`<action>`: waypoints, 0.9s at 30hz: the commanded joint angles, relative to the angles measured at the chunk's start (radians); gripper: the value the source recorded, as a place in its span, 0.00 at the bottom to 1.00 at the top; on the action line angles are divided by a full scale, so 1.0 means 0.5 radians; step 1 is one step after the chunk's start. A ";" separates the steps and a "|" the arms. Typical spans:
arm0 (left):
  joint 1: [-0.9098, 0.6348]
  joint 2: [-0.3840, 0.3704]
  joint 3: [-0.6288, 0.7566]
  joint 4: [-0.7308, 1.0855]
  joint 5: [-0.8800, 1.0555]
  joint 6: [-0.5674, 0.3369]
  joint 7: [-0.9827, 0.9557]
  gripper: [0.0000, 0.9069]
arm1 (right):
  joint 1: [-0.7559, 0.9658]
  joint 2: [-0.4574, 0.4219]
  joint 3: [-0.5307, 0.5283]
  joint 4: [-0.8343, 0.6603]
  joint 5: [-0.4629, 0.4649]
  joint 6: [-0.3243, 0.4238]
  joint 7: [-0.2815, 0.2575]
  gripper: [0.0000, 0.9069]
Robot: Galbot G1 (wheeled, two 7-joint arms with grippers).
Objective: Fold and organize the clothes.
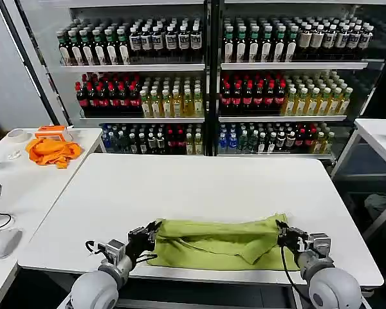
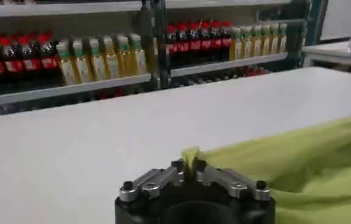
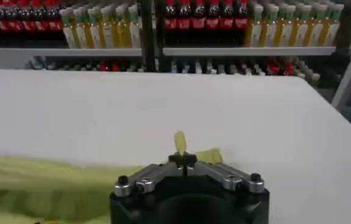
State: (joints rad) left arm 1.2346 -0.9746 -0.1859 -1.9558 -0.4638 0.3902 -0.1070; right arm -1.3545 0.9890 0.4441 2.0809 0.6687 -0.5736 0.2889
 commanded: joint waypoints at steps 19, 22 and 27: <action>0.203 -0.453 -0.023 0.038 0.098 0.040 -0.265 0.82 | -0.158 0.050 0.026 0.089 -0.104 0.032 0.007 1.00; 0.197 -0.488 -0.015 0.062 0.092 0.040 -0.264 0.18 | -0.171 0.050 0.035 0.096 -0.103 0.034 0.010 1.00; 0.203 -0.508 -0.030 0.060 0.034 0.021 -0.259 0.02 | -0.197 0.050 0.048 0.118 -0.102 0.036 0.012 1.00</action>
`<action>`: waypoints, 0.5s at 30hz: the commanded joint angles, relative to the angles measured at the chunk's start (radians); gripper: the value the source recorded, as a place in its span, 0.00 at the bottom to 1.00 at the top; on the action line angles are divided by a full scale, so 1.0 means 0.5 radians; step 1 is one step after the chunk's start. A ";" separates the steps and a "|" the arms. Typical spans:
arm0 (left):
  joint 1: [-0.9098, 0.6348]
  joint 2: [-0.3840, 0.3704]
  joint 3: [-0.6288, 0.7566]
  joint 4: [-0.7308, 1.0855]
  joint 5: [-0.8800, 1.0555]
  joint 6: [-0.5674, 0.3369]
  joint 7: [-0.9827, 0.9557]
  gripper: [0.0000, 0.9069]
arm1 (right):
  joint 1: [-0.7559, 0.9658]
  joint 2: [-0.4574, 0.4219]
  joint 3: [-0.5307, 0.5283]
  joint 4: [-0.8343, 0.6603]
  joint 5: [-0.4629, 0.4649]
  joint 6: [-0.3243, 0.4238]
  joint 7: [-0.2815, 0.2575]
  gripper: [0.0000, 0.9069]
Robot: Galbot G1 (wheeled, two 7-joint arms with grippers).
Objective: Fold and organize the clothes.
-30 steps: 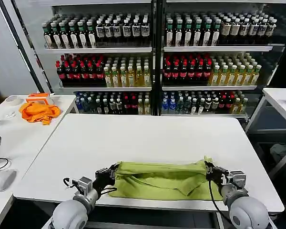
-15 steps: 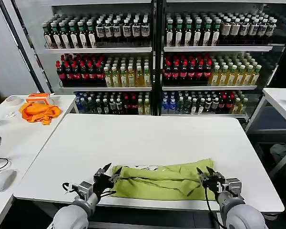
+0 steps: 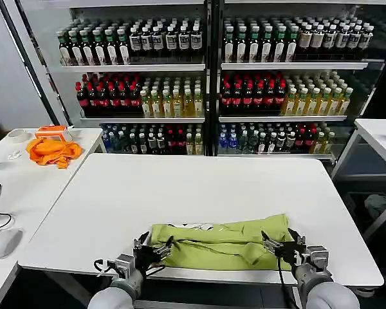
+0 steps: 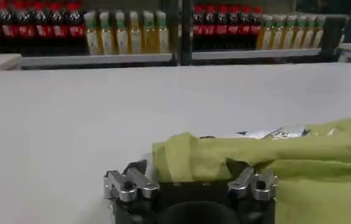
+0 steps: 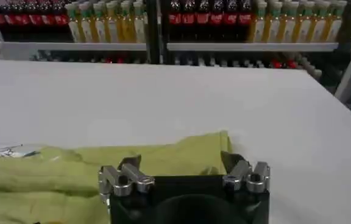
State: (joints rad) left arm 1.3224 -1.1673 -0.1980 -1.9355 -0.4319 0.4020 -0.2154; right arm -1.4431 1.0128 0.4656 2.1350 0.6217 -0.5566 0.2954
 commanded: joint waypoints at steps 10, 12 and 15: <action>0.110 -0.138 -0.025 -0.014 -0.108 -0.012 0.002 0.02 | -0.034 0.019 0.004 0.036 -0.008 -0.004 0.012 1.00; 0.117 -0.138 -0.034 -0.019 -0.132 -0.015 0.011 0.02 | -0.041 0.022 0.009 0.043 -0.008 -0.004 0.013 1.00; 0.117 -0.135 -0.063 -0.021 -0.213 -0.016 0.021 0.02 | -0.050 0.025 0.016 0.051 -0.008 -0.004 0.013 1.00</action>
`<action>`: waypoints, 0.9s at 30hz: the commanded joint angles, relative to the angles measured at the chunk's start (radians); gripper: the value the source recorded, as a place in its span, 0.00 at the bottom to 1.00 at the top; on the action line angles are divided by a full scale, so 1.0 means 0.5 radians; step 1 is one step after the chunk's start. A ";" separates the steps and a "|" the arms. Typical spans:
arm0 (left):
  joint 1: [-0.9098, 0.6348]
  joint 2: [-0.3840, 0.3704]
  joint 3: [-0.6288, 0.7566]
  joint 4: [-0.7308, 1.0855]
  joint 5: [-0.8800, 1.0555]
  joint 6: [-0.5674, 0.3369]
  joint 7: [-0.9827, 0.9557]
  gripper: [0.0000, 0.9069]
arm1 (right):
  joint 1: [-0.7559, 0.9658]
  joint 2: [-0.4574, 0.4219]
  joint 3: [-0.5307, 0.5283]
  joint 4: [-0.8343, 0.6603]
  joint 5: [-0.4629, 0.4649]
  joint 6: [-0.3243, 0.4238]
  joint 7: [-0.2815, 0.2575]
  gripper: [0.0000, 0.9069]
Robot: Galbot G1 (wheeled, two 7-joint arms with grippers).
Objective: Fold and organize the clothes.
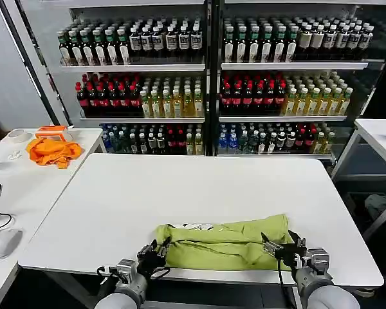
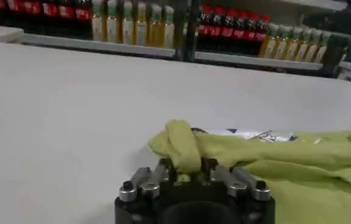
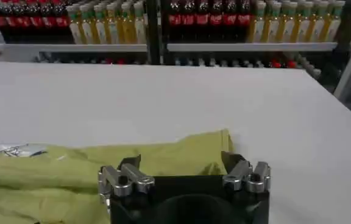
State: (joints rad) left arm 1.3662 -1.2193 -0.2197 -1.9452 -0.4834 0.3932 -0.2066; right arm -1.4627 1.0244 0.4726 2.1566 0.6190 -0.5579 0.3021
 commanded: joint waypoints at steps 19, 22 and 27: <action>0.117 0.521 -0.853 -0.122 -0.645 0.060 0.078 0.02 | 0.084 -0.025 0.000 -0.023 0.039 0.001 -0.009 1.00; 0.098 0.616 -1.028 -0.075 -0.758 0.083 0.081 0.02 | 0.090 -0.036 0.007 -0.027 0.051 0.004 -0.010 1.00; 0.027 0.672 -1.112 -0.035 -0.790 0.096 0.078 0.02 | 0.086 -0.048 0.017 -0.025 0.061 0.006 -0.013 1.00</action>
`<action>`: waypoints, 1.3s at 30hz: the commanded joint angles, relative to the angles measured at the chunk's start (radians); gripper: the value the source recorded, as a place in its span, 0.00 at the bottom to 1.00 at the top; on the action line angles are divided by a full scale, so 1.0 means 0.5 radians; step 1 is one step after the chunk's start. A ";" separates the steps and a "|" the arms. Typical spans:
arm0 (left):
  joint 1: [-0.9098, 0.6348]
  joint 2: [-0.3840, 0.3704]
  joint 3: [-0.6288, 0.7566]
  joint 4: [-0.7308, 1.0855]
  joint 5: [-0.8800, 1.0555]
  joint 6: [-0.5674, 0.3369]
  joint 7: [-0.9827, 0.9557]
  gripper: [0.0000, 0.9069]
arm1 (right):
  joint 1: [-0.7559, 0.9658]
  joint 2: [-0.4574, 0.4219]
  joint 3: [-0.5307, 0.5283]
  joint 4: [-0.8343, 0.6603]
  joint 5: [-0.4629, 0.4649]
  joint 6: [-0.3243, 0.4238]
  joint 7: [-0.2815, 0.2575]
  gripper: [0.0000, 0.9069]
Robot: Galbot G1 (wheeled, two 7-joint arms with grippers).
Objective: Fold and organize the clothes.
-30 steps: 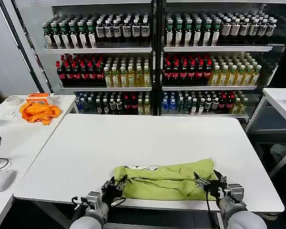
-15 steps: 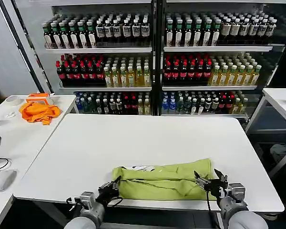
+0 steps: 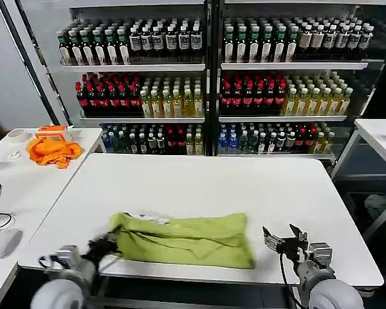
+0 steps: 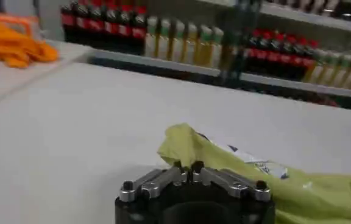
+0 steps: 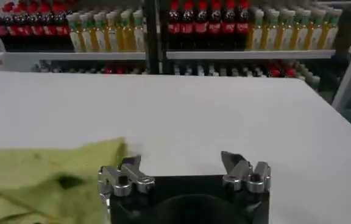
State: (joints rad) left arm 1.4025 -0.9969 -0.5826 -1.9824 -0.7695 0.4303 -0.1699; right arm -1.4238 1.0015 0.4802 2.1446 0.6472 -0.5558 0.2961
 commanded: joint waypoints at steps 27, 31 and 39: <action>-0.421 -0.285 0.589 -0.143 -0.925 0.052 0.071 0.02 | -0.010 -0.044 -0.013 0.009 -0.004 -0.005 0.005 1.00; -0.481 -0.358 0.702 -0.028 -0.855 0.044 0.049 0.02 | -0.004 -0.042 -0.025 0.007 -0.007 -0.005 0.006 1.00; -0.544 -0.473 0.869 0.098 -0.711 0.065 0.035 1.00 | 0.003 -0.045 -0.034 0.013 -0.007 -0.010 0.011 1.00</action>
State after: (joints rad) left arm 1.1684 -1.1717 -0.2592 -1.9991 -1.1706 0.4565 -0.1508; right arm -1.4234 0.9795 0.4634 2.1504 0.6439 -0.5604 0.3015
